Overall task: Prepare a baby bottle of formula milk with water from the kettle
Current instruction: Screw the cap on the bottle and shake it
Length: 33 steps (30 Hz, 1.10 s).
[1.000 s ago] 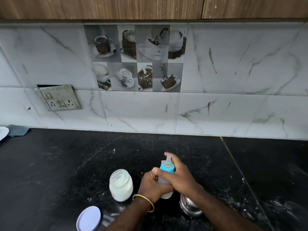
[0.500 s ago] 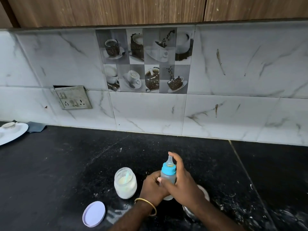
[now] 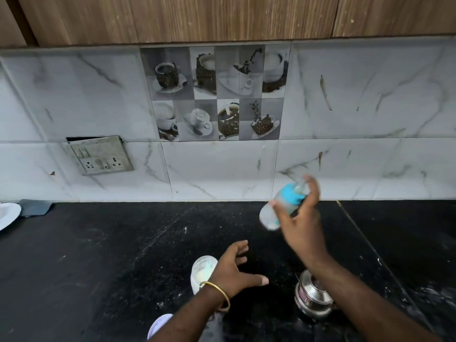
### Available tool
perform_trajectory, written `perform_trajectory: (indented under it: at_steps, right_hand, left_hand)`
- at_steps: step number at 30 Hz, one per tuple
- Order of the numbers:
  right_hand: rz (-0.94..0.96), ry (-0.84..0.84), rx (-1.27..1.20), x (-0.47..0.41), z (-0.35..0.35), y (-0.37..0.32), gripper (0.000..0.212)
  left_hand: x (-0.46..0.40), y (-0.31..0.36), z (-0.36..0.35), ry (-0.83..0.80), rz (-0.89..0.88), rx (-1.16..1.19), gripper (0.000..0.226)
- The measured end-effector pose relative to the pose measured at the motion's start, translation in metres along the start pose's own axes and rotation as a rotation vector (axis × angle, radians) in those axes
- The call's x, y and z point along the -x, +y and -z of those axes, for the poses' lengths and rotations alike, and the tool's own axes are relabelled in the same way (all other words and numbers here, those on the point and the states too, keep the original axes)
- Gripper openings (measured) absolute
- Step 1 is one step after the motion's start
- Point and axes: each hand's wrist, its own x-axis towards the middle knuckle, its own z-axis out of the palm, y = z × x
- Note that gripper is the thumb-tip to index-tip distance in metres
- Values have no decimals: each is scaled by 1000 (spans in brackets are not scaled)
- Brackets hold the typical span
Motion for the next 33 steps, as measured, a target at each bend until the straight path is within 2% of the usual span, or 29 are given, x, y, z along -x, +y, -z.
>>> perform_trajectory:
  at_steps: [2, 3, 4, 5, 7, 8, 9, 11, 12, 13, 16, 17, 18, 20, 21, 22, 24, 25, 26, 27, 29, 30, 31, 33]
  right_hand:
    - [-75, -323, 186, 25, -15, 15, 87]
    - [-89, -410, 220, 33, -17, 20, 86]
    - [-88, -395, 192, 31, -17, 20, 84]
    - [-90, -289, 113, 22, -15, 19, 83]
    - [-104, 61, -100, 1, -11, 14, 82]
    - [-105, 128, -112, -4, -11, 16, 82]
    - [-107, 73, -48, -3, -12, 21, 83]
    - [-170, -336, 162, 15, -17, 31, 83]
    - [-188, -430, 192, 18, -15, 34, 83]
    - [-189, -413, 167, 13, -12, 34, 82]
    - [-183, 78, -103, -13, -2, 29, 82]
    - [-177, 120, -94, -15, -2, 29, 82]
    - [-189, 36, -18, -9, -5, 32, 83]
    - [-258, -361, 143, 11, -11, 41, 82]
    - [-262, -410, 130, 14, -10, 43, 81]
    - [-261, -345, 64, 7, -8, 44, 79]
    - [-238, 68, -162, -14, -1, 34, 79]
    - [-216, 205, -176, -21, -1, 34, 81]
    - [-205, 216, -120, -21, -4, 33, 83]
    - [-210, 76, 12, -15, -10, 36, 85]
    - [-272, -395, 200, 5, -19, 44, 84]
    - [-274, -452, 166, 5, -19, 44, 82]
    - [-266, -381, 94, -3, -18, 41, 79]
    - [-194, 0, -95, -22, -12, 34, 80]
  left_hand:
    - [-5, 0, 9, 3, -20, 0, 100]
    - [-7, 0, 13, -3, -20, 2, 98]
    - [-10, 0, 16, -5, -22, 11, 95]
    - [-12, 1, 18, -3, -26, 17, 91]
    - [-18, -1, 19, 13, -17, 29, 79]
    - [-20, -2, 17, 28, -10, 36, 72]
    - [-22, -2, 16, 43, -7, 39, 63]
    - [-26, -2, 12, 69, -13, 22, 47]
    - [-27, -1, 10, 74, -19, 16, 40]
    - [-28, 1, 10, 78, -17, 13, 35]
    - [-32, 6, 12, 112, 0, 48, 28]
    - [-33, 8, 13, 124, 5, 57, 28]
    - [-32, 10, 13, 136, 14, 59, 30]
    - [-32, 12, 13, 158, 26, 72, 32]
    - [-33, 12, 14, 169, 29, 81, 32]
    - [-34, 14, 15, 175, 29, 90, 32]
    - [-37, 17, 17, 189, 28, 107, 31]
    - [-38, 18, 18, 195, 29, 109, 30]
    - [-39, 20, 18, 201, 32, 108, 30]
    - [-39, 21, 18, 204, 36, 104, 30]
    - [-41, 23, 18, 199, 38, 104, 28]
    - [-42, 24, 19, 196, 35, 106, 27]
    - [-43, 25, 20, 194, 31, 108, 27]
    - [-46, 25, 22, 198, 32, 114, 27]
